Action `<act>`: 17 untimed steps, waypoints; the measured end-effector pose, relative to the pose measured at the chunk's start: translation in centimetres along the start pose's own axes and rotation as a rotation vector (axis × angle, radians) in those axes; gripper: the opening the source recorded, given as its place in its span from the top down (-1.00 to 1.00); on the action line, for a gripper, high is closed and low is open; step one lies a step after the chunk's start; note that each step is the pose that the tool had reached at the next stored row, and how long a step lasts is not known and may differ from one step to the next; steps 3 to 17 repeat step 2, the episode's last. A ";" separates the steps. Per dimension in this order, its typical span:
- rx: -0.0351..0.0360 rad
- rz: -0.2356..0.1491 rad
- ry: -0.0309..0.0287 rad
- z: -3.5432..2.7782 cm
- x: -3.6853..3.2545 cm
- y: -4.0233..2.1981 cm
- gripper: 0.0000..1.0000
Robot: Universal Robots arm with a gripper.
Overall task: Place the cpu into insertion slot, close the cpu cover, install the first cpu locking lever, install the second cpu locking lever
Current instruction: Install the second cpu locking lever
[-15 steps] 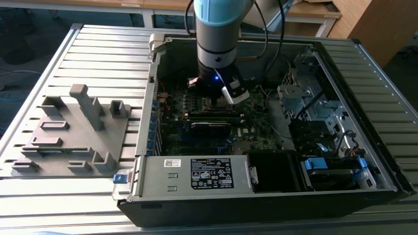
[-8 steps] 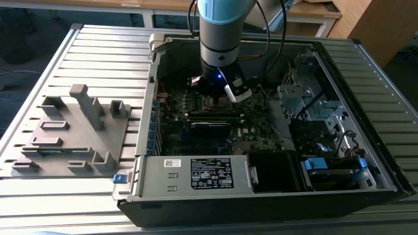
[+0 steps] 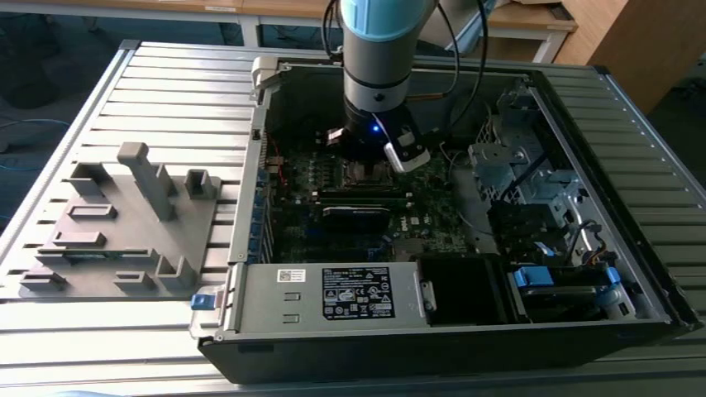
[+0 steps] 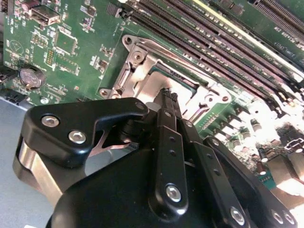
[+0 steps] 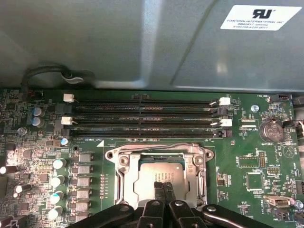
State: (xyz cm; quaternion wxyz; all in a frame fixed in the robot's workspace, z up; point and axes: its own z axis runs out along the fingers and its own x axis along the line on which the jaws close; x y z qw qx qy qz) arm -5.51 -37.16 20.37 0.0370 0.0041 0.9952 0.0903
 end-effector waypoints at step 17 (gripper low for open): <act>0.0000 0.000 0.0000 0.00 0.00 0.01 0.79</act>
